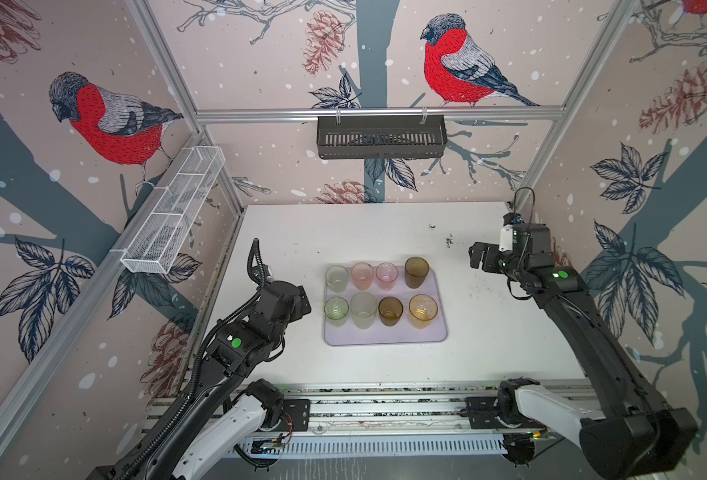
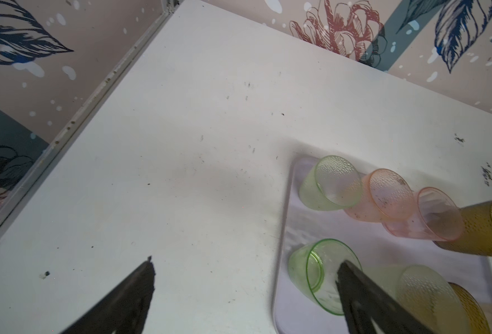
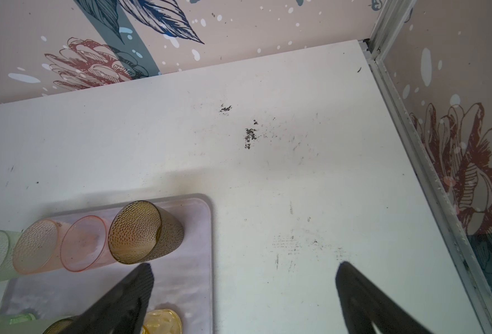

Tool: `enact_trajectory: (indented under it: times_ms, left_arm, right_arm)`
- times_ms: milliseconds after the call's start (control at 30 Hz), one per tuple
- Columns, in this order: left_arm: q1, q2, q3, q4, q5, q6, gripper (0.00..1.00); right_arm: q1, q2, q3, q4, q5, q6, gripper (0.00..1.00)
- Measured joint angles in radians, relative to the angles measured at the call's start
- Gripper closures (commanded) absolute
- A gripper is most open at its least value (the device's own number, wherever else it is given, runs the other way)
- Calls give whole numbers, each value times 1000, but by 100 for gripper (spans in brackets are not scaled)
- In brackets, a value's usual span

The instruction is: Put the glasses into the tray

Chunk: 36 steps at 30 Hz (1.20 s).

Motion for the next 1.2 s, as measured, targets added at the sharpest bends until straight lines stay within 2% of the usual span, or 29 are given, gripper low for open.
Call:
enact_trajectory:
  times_ms: [267,500,633,833,967,1200]
  left_arm:
    - [88,10,-29,17,-64,43,2]
    - [195,37,-93,103,-76,51,2]
    - [221,61,-126,177,-83,81,2]
    - [240,115,-183,336,-116,192,2]
    - [261,137,-259,467,-177,269,2]
    - [285,120,-470,795,-205,411,2]
  right_arm:
    - [-79,-22,-72,108,-45,0,0]
    - [-182,-39,-245,322,-43,85,0]
    - [-210,-45,-297,395,-11,95,0]
    - [-219,-116,-431,528,113,105,0]
    - [-219,-178,-594,667,188,50,0]
    - [-219,-232,-806,903,208,-58,0]
